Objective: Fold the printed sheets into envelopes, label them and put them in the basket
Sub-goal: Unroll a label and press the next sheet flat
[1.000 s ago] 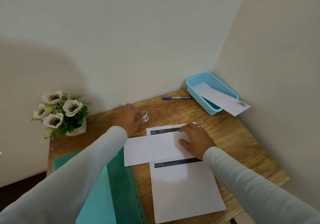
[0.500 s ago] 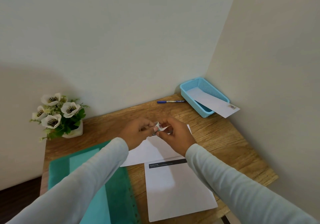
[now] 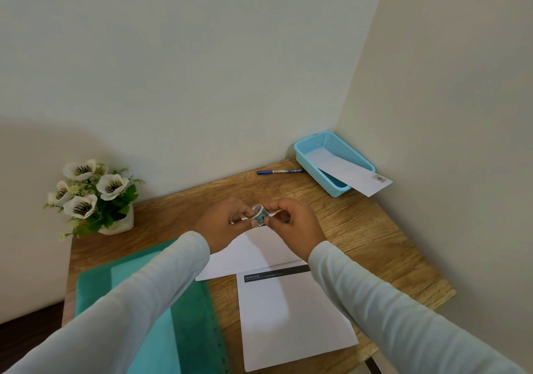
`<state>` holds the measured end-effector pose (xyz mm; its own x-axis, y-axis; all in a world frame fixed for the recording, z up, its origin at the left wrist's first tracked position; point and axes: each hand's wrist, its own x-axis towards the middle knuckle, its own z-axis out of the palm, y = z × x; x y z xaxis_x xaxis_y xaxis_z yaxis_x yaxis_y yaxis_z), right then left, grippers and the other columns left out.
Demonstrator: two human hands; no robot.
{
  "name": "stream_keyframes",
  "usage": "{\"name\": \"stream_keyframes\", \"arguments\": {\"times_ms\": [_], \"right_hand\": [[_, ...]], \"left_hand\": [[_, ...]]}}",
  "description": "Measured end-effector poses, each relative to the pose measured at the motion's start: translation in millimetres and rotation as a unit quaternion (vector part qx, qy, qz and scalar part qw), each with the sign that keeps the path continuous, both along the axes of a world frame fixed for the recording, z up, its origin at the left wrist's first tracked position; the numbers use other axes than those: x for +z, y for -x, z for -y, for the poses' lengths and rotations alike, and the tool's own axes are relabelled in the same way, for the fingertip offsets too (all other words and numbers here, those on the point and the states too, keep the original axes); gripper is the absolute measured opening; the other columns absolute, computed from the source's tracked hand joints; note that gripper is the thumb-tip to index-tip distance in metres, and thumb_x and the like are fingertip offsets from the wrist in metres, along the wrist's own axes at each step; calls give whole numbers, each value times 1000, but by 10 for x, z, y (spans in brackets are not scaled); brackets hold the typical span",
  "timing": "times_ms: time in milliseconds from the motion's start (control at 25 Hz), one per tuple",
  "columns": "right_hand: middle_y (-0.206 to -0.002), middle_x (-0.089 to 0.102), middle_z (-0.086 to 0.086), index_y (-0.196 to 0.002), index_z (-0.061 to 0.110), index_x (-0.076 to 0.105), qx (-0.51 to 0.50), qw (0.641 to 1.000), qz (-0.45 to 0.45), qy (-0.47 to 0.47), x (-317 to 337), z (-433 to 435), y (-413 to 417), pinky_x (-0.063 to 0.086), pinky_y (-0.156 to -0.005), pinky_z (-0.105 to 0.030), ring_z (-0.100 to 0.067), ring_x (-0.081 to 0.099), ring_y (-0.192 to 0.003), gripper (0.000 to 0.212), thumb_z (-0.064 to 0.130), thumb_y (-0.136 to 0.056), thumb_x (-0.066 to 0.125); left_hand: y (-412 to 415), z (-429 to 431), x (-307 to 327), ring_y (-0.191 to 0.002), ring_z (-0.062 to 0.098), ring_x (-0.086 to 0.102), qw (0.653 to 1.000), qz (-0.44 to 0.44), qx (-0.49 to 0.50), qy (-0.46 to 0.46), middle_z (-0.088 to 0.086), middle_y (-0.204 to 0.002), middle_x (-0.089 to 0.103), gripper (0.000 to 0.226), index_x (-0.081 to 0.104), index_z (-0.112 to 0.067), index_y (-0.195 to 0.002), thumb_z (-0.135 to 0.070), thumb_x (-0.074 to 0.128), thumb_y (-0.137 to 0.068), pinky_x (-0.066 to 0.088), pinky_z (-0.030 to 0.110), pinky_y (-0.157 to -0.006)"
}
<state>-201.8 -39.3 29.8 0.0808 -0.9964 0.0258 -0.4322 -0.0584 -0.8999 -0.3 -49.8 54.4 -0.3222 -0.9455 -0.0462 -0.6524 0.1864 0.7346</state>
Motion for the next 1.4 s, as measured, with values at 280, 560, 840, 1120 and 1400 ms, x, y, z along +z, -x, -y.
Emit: {"name": "stream_keyframes", "arguments": {"times_ms": [280,560,840,1120,1400], "right_hand": [[-101,72,14,-99,30,77,-14,1000,-22,8,2,-16,1,59,-75,-25,-8,67,-86,19,17,-87,82],[-94,74,10,-95,23,77,-3,1000,1,-2,25,13,45,60,-76,-29,-11,68,-84,13,13,-88,80],[-91,73,7,-92,19,75,14,1000,-4,-13,30,70,71,60,-78,-31,-11,68,-85,8,11,-92,74],[-94,71,8,-91,21,71,45,996,-68,37,58,68,68,56,-73,-24,-7,66,-85,10,12,-95,71],[-98,68,10,-99,22,66,48,997,-44,31,49,15,89,52,-71,-16,-5,65,-86,8,14,-98,67]], "left_hand": [[20,-26,-13,-81,10,53,1000,9,-1,-3,-15,-92,59,5,74,-34,-97,-31,70,-94,39,24,-67],[10,-14,-38,-80,8,55,1000,20,-16,9,-15,-93,62,4,73,-36,-96,-33,71,-94,46,27,-68],[-12,25,-64,-87,8,61,998,43,-35,10,-15,-102,64,16,77,-34,-107,-30,73,-92,57,35,-77],[-18,45,-86,-86,6,61,998,49,-48,11,-18,-101,62,16,77,-35,-107,-30,73,-92,58,38,-78],[-11,43,-106,-89,10,60,998,53,-28,1,-11,-104,64,14,77,-32,-106,-31,72,-93,58,39,-81]]}}
